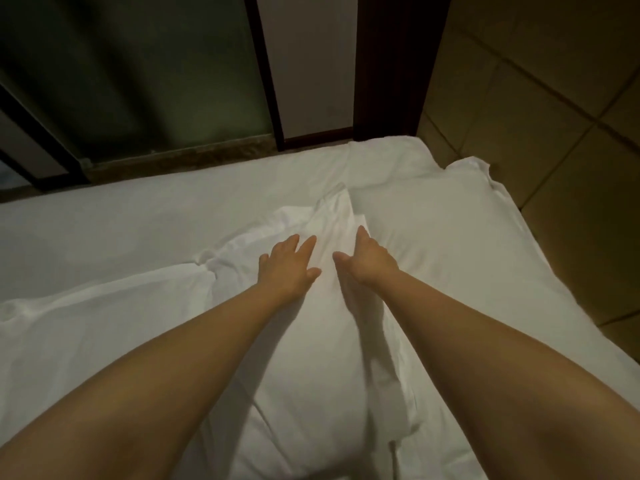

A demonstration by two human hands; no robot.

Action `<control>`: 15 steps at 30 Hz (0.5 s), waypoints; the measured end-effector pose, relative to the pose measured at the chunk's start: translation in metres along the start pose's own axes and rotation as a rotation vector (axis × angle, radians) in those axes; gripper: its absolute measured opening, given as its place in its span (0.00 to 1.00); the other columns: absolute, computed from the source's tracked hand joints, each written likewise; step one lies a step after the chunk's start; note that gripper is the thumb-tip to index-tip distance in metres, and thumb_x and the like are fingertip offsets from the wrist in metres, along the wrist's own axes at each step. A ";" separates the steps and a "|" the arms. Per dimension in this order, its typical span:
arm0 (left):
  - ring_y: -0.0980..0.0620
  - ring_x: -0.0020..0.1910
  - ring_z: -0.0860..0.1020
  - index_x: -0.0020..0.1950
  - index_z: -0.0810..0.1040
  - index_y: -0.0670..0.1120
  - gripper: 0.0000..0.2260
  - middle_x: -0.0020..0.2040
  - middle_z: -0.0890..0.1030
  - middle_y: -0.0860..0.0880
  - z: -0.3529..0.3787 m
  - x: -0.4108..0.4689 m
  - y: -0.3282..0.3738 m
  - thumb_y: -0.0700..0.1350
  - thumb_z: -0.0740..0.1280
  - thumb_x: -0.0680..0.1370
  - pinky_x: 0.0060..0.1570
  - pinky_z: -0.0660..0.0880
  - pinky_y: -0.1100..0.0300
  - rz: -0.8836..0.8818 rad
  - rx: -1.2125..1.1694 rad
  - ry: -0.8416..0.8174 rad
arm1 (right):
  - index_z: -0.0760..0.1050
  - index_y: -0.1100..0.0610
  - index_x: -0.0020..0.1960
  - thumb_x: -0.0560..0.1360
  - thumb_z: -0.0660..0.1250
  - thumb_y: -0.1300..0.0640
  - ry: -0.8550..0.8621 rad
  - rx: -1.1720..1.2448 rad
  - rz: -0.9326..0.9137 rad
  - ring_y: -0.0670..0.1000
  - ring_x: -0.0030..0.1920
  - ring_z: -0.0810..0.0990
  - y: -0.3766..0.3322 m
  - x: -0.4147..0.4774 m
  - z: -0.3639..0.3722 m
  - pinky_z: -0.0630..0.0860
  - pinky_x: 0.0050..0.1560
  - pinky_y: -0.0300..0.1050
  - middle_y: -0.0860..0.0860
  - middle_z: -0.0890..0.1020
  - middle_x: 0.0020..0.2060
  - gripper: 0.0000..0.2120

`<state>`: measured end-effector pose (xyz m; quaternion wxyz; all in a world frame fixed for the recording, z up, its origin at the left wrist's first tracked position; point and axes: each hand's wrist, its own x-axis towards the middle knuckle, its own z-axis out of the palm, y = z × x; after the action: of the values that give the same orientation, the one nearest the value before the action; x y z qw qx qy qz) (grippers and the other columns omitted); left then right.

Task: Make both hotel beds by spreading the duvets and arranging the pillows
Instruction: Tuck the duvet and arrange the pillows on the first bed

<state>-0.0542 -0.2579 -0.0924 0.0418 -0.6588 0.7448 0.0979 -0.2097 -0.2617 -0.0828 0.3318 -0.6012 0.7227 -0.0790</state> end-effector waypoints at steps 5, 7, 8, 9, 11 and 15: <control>0.44 0.76 0.52 0.77 0.44 0.56 0.39 0.79 0.48 0.48 -0.010 0.048 -0.004 0.63 0.63 0.75 0.72 0.56 0.46 -0.011 -0.127 -0.074 | 0.67 0.56 0.69 0.76 0.65 0.56 -0.011 0.554 0.006 0.54 0.54 0.78 0.001 0.021 -0.004 0.72 0.42 0.36 0.51 0.77 0.56 0.22; 0.45 0.76 0.52 0.77 0.44 0.56 0.41 0.79 0.48 0.48 -0.024 0.071 -0.008 0.63 0.66 0.73 0.72 0.56 0.47 0.050 -0.178 -0.178 | 0.72 0.55 0.60 0.72 0.63 0.66 -0.067 0.692 -0.004 0.50 0.42 0.78 0.004 0.023 -0.005 0.72 0.30 0.32 0.48 0.78 0.45 0.18; 0.45 0.76 0.53 0.77 0.44 0.56 0.42 0.79 0.49 0.49 -0.032 0.081 -0.010 0.63 0.67 0.73 0.72 0.56 0.47 0.068 -0.185 -0.249 | 0.73 0.52 0.59 0.71 0.62 0.69 -0.099 0.711 -0.009 0.47 0.40 0.77 0.007 0.024 -0.004 0.71 0.27 0.31 0.47 0.78 0.43 0.20; 0.45 0.76 0.53 0.77 0.44 0.56 0.42 0.79 0.49 0.50 -0.040 0.090 -0.010 0.63 0.66 0.73 0.72 0.56 0.47 0.074 -0.190 -0.317 | 0.72 0.51 0.58 0.70 0.61 0.69 -0.116 0.681 -0.006 0.47 0.41 0.77 0.010 0.026 -0.004 0.71 0.28 0.32 0.46 0.78 0.43 0.21; 0.45 0.77 0.52 0.78 0.45 0.56 0.38 0.79 0.48 0.50 -0.048 0.110 -0.008 0.63 0.62 0.75 0.72 0.55 0.46 0.065 -0.195 -0.415 | 0.70 0.52 0.63 0.70 0.63 0.66 -0.099 0.525 0.008 0.52 0.49 0.78 0.015 0.033 0.000 0.74 0.40 0.38 0.49 0.79 0.50 0.23; 0.42 0.76 0.54 0.78 0.50 0.52 0.31 0.78 0.53 0.45 -0.021 0.132 0.002 0.64 0.53 0.79 0.72 0.53 0.47 0.068 -0.046 -0.429 | 0.59 0.54 0.74 0.74 0.65 0.56 0.104 0.361 0.155 0.57 0.66 0.68 0.023 0.046 0.012 0.69 0.62 0.48 0.54 0.69 0.67 0.30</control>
<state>-0.0719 -0.3905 -0.0970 0.1810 -0.5981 0.7381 0.2544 -0.2238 -0.2944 -0.1213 0.4014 -0.4694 0.7572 -0.2124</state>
